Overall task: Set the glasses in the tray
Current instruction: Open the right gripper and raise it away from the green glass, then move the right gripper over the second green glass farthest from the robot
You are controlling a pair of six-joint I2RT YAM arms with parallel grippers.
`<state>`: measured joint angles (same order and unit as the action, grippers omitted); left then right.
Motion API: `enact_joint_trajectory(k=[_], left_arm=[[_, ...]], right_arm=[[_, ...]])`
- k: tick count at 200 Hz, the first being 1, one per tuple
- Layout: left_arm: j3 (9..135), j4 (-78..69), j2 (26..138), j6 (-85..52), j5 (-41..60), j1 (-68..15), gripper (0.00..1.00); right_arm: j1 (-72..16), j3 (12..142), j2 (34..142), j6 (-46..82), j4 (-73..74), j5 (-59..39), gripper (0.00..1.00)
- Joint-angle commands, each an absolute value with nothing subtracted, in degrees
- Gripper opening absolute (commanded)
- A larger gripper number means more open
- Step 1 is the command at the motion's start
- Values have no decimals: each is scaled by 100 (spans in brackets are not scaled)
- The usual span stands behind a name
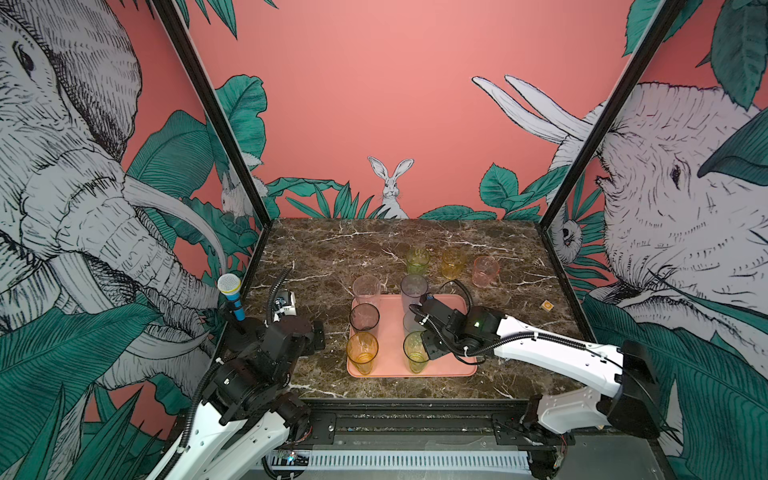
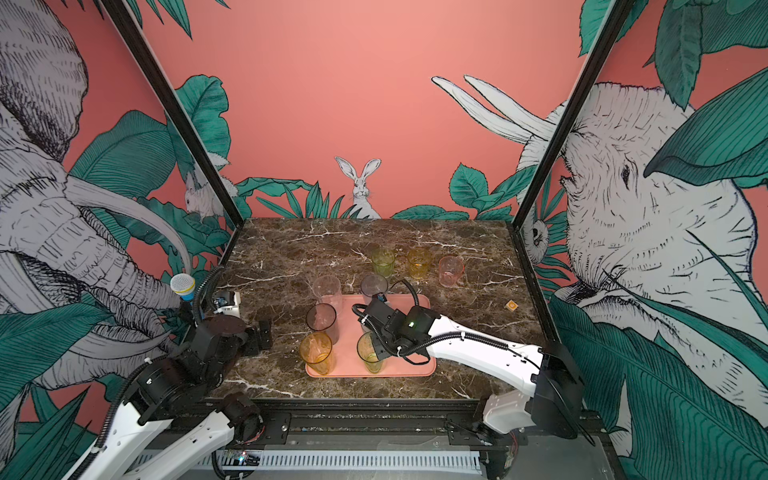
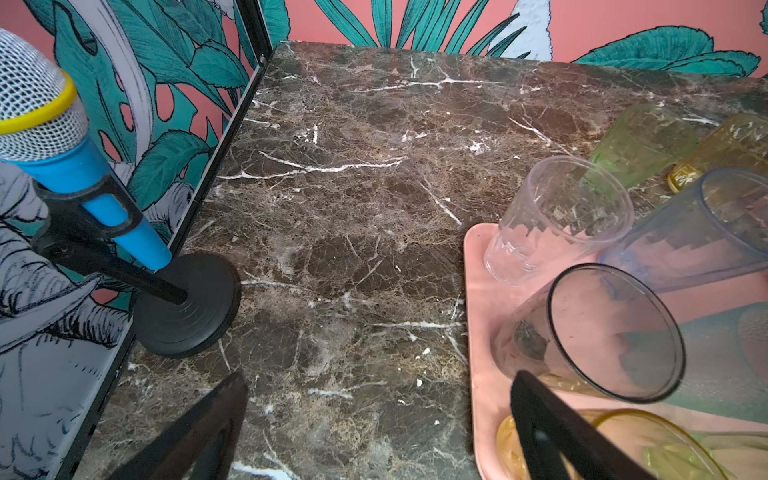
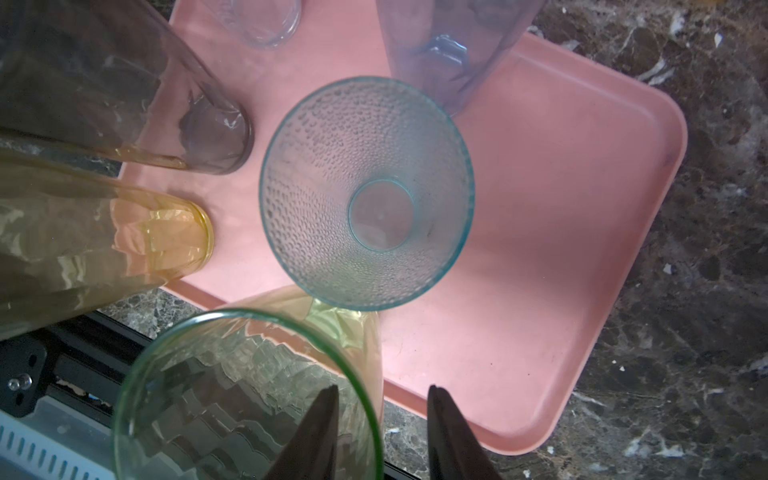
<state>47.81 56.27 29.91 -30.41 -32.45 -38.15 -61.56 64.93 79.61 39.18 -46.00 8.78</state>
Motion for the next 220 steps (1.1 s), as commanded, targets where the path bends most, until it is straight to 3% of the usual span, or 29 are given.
enact_joint_trajectory(k=[1,85,152,220], left_arm=[[4714,5629,2922,-3054,-3309,-3797,99],[4711,5625,2952,-3044,-3345,-3798,99],[4733,5594,3103,-2987,-3374,-3802,99],[4825,5695,3141,-2978,-3458,-3798,100]], right_arm=[[-6201,6787,7903,3886,-4913,957,41],[-5877,7952,7768,3347,-5643,1779,46],[-4838,8958,8126,2663,-5560,1672,49],[-3685,9808,9102,2067,-4986,788,49]])
